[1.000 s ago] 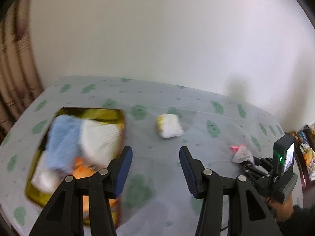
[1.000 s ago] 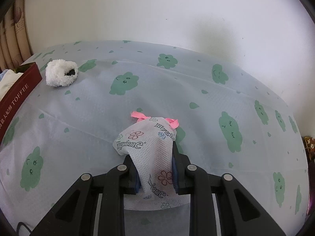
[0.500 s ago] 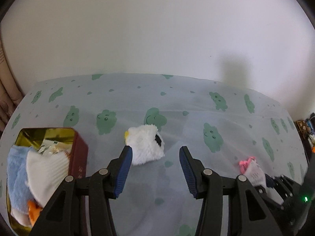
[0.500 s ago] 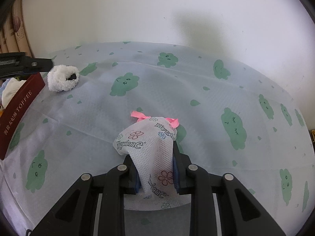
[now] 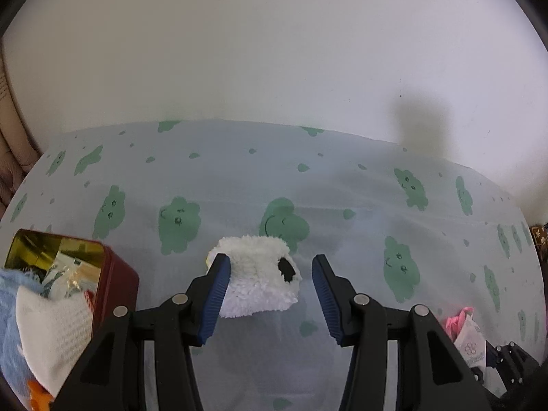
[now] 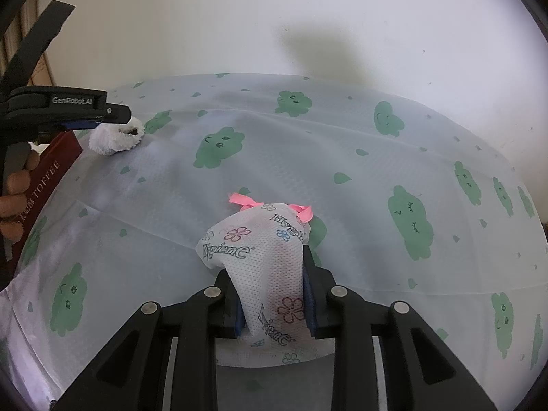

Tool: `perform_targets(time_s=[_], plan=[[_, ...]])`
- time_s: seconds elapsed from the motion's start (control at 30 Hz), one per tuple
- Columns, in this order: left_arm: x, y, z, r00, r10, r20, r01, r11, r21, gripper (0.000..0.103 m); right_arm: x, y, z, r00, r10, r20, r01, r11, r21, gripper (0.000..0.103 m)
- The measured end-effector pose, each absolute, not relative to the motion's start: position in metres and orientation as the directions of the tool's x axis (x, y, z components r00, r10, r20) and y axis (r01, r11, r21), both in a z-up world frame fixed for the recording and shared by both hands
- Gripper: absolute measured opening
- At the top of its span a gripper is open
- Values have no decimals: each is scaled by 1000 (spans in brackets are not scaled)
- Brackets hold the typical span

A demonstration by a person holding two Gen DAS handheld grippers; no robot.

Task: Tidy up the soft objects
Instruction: 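Grasp the white fluffy sheep toy with the left tool while the right tool holds the pouch, then carry the sheep toy into the tin with the left tool and release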

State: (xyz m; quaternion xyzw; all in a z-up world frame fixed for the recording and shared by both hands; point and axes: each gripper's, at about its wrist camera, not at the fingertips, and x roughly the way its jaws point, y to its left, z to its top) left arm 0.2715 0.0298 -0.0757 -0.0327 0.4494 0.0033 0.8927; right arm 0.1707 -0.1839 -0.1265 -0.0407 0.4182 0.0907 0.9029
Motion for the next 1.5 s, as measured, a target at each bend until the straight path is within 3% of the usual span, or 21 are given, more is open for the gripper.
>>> perform_targets(time_s=[0.13,0.27,0.63,0.83,1.5], plan=[[267,34,-64,633,-22,-774,-37,998,-58,51,172,-185,-127,633,135,-763,-199,980,9,26],[269,33,-68,620,32,-784,-30,999,17,51,172,-185,-127,631,144,-762,-201,980,19,27],[283,37,-103,539,-3,-842,-67,997,-46,51,172,-186,-127,631,147,-762,-202,979,21,27],[284,43,-104,551,-13,-834,-101,992,-82,39,172,-187,-127,631,147,-762,-203,979,20,27],[222,31,-45,608,-3,-794,-14,1000,-15,37,172,-186,-127,633,141,-762,-204,979,11,27]])
